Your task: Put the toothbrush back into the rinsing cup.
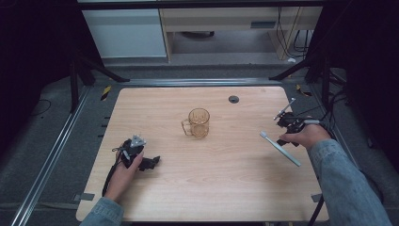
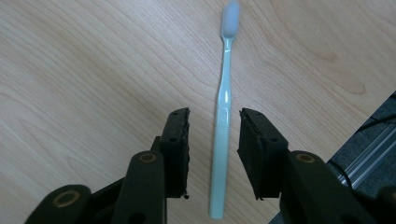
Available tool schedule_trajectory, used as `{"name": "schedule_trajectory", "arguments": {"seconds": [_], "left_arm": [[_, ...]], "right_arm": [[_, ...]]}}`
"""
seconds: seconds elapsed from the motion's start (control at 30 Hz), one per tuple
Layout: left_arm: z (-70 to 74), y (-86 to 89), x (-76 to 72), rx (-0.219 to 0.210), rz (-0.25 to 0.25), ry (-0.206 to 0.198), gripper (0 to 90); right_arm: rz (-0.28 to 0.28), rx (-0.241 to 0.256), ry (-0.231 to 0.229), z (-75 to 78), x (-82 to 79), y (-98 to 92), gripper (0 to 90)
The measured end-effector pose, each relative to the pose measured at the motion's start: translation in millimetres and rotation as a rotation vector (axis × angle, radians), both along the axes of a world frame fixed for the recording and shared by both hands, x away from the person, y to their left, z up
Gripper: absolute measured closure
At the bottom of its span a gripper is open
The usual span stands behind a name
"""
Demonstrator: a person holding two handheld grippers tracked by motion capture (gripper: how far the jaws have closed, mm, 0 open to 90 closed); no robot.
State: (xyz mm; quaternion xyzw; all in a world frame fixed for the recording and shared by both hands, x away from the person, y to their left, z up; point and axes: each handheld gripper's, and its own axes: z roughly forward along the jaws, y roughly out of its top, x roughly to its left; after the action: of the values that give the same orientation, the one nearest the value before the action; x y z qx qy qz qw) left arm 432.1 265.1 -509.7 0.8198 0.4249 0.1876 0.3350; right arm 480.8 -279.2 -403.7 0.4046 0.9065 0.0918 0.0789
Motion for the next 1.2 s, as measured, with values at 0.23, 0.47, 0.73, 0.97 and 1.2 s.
{"name": "schedule_trajectory", "arguments": {"seconds": [0.23, 0.47, 0.73, 0.97, 1.2], "left_arm": [[0.0, 0.0, 0.0, 0.0, 0.0, 0.0, 0.0], [0.1, 0.2, 0.0, 0.003, -0.002, 0.001, 0.0], [0.1, 0.1, 0.0, 0.002, -0.001, 0.001, 0.0], [0.1, 0.1, 0.0, 0.001, -0.001, 0.001, 0.0], [0.1, 0.2, 0.0, 0.002, -0.001, 0.001, 0.0]], "right_arm": [[-0.028, -0.028, 0.06, -18.9, 13.3, -3.1, 69.7], [-0.008, -0.041, 0.077, -35.7, 24.0, -5.2, 72.6], [-0.011, -0.045, 0.101, -47.1, 29.5, -7.0, 74.1], [-0.017, -0.043, 0.141, -54.6, 34.5, -5.3, 76.0], [-0.017, -0.048, 0.162, -61.4, 42.1, -1.9, 76.4]]}}
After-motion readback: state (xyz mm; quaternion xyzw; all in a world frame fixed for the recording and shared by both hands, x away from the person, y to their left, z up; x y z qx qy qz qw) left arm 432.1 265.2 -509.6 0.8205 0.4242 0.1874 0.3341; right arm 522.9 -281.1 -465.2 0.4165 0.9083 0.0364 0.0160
